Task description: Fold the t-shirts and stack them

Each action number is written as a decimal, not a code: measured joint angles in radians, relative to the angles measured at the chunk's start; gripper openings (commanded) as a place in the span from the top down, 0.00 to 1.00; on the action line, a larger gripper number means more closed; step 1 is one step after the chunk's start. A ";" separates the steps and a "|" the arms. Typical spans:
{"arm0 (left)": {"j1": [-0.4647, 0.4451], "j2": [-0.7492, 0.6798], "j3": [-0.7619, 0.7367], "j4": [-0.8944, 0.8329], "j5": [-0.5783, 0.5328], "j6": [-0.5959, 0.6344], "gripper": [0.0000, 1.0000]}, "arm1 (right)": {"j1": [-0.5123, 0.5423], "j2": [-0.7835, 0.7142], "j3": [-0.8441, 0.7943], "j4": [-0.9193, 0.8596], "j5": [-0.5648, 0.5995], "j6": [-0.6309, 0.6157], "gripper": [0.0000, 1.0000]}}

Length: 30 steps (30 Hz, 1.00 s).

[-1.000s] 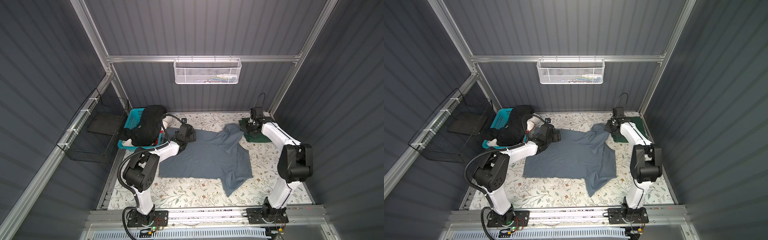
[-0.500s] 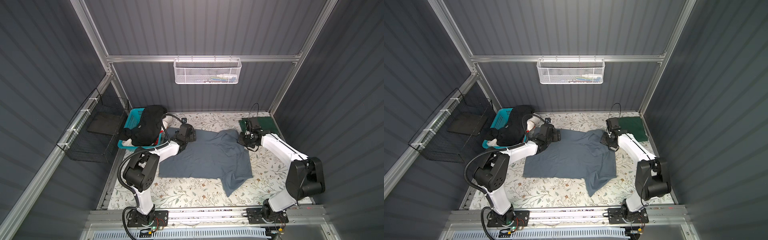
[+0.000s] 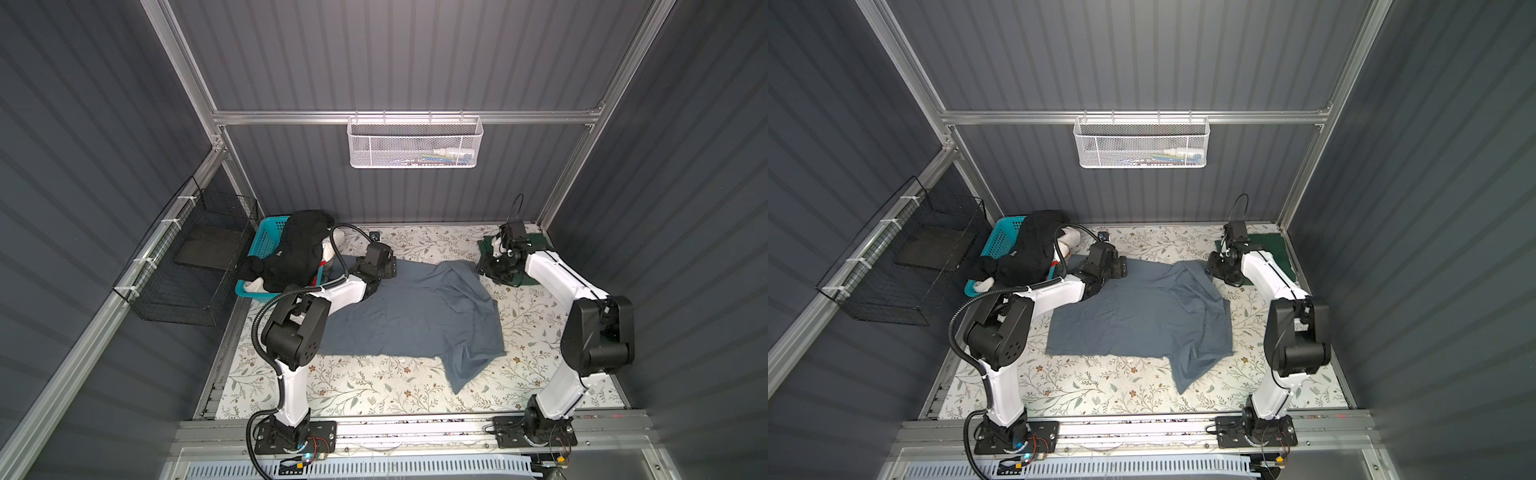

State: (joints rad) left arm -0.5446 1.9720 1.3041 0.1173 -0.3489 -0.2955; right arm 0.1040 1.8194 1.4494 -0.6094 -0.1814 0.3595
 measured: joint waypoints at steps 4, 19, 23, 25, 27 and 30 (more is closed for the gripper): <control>0.000 0.055 0.069 -0.027 0.002 0.045 0.13 | 0.003 0.150 0.122 0.011 -0.061 -0.047 0.55; 0.000 0.227 0.216 -0.090 0.101 0.163 0.11 | 0.006 0.265 0.188 -0.004 -0.077 -0.049 0.92; 0.000 0.250 0.240 -0.118 0.103 0.163 0.05 | 0.006 0.260 0.187 -0.002 -0.032 -0.041 1.00; 0.000 0.259 0.254 -0.137 0.096 0.163 0.04 | 0.003 0.247 0.175 0.012 -0.015 -0.023 1.00; 0.000 0.275 0.283 -0.163 0.088 0.163 0.05 | -0.004 0.224 0.155 0.025 -0.005 0.002 1.00; 0.001 0.307 0.332 -0.203 0.080 0.162 0.07 | -0.023 0.180 0.120 0.045 0.008 0.035 1.00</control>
State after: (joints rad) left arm -0.5434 2.2795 1.6360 -0.0856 -0.2684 -0.1337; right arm 0.0814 1.9999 1.5696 -0.5648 -0.1738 0.3950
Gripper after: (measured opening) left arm 0.940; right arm 0.051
